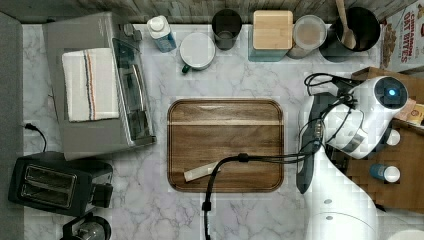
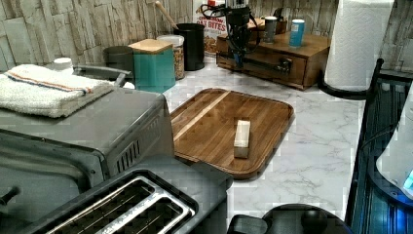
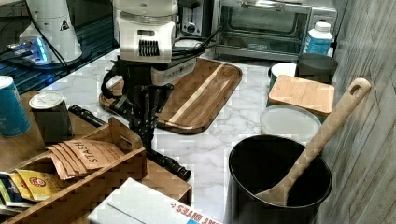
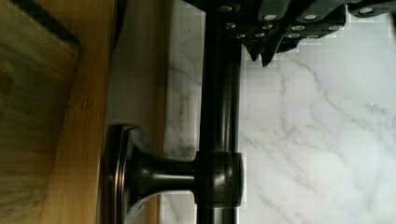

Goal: Close the drawer.

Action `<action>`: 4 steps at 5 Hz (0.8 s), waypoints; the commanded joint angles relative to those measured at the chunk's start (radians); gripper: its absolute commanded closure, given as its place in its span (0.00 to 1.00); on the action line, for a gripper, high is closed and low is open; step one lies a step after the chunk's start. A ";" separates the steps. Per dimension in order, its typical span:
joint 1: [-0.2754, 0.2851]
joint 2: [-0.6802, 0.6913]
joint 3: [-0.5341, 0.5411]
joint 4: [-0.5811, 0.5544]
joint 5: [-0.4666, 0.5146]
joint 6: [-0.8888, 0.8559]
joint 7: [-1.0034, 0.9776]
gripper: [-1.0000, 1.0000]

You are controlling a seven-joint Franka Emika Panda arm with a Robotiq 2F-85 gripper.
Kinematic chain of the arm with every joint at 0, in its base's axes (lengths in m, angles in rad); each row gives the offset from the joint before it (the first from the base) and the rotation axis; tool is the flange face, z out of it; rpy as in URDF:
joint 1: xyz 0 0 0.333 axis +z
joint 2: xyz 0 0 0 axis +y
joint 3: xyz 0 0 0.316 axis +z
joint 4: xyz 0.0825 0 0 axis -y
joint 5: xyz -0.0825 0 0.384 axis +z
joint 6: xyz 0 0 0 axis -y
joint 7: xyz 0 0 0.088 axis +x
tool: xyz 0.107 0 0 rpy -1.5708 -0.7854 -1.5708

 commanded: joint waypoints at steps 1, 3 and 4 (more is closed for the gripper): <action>-0.062 -0.113 -0.168 -0.126 -0.077 0.138 0.133 1.00; -0.050 -0.111 -0.182 -0.126 -0.069 0.138 0.127 1.00; -0.042 -0.110 -0.190 -0.126 -0.064 0.139 0.124 1.00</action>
